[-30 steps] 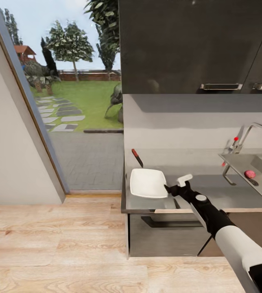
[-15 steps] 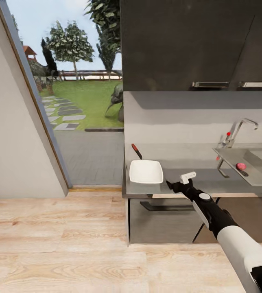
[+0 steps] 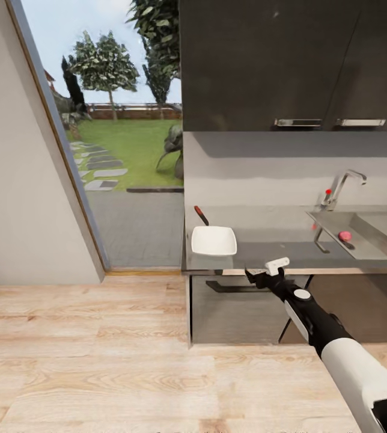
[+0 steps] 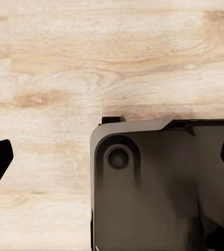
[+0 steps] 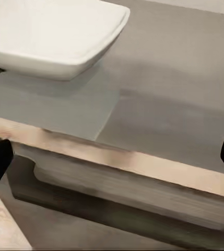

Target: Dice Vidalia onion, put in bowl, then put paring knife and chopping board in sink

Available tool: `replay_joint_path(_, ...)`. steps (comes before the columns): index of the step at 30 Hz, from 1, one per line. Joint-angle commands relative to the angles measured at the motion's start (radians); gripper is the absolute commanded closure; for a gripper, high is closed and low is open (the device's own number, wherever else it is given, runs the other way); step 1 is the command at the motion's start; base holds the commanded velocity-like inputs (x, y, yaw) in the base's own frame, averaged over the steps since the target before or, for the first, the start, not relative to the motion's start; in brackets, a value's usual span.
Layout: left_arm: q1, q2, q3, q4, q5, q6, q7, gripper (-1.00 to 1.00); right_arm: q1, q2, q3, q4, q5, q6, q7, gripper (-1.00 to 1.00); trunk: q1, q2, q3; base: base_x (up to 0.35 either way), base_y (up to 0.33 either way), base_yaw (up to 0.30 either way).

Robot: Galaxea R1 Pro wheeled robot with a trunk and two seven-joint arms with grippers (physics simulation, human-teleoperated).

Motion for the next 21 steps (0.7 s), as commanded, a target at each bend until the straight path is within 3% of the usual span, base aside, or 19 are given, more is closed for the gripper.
replay_joint_path(1,0.000,0.000,0.001,0.000,0.000,-0.003,-0.001,-1.00,0.008,-0.001,0.004,0.002,-0.007,-0.002,0.000,-1.00,0.000,-0.002,-0.002,-0.042,0.000,0.000)
replay_joint_path(10,0.000,0.001,0.003,-0.004,-0.001,-0.003,-0.001,-1.00,0.088,0.005,0.005,0.056,-0.007,-0.030,0.006,-1.00,0.000,-0.002,-0.002,-0.008,0.000,0.000)
replay_joint_path(21,-0.003,0.003,0.006,-0.019,0.000,-0.002,0.004,-1.00,0.095,0.047,0.006,0.495,-0.007,-0.352,0.008,-1.00,0.000,-0.002,-0.002,0.000,0.000,0.000)
